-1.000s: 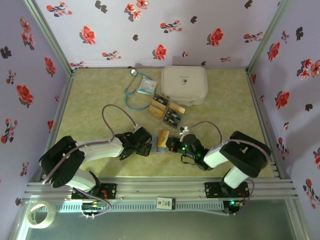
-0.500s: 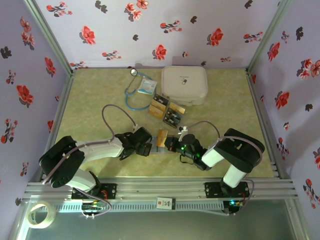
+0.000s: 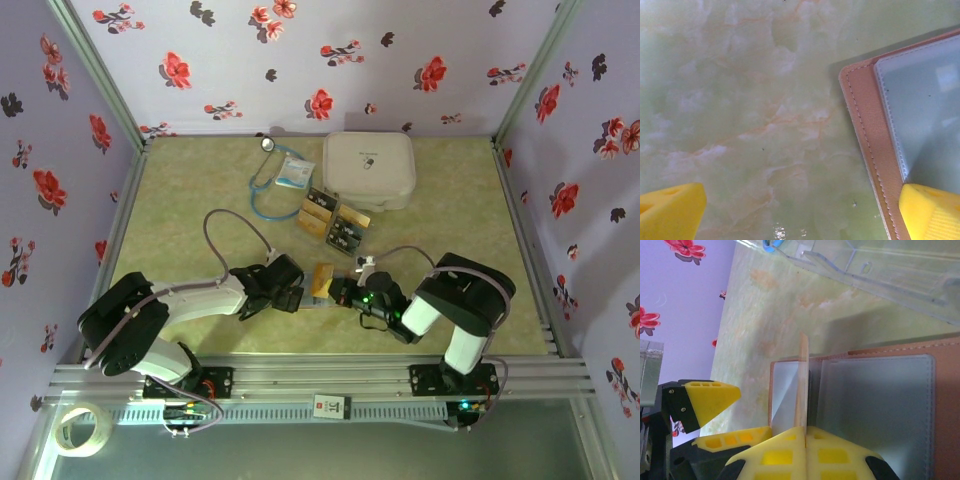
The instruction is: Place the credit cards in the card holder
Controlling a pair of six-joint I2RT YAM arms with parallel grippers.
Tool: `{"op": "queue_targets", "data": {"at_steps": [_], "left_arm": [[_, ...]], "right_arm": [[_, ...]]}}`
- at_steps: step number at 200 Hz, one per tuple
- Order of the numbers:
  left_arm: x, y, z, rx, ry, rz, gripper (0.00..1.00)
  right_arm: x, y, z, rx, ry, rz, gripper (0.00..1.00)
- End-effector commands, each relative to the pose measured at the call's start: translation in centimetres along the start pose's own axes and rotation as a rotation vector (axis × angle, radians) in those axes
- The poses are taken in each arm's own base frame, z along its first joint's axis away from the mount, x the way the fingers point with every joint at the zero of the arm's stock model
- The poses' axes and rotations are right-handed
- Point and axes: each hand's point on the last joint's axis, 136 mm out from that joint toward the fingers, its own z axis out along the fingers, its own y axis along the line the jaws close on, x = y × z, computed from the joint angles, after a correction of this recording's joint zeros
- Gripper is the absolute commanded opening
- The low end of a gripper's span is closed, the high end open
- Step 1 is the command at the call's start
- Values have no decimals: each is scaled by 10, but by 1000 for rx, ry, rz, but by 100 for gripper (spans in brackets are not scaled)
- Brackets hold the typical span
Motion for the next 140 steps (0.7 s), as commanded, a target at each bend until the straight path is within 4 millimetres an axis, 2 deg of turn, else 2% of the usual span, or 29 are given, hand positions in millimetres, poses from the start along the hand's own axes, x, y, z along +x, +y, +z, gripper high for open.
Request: {"op": "queue_targets", "data": {"at_steps": [1, 140], "left_arm": [[16, 10, 2, -43, 35, 24, 100], [15, 10, 2, -45, 34, 23, 100]], "right_arm": [[8, -6, -3, 5, 21, 8, 0], [25, -19, -7, 21, 83, 33, 0]]}}
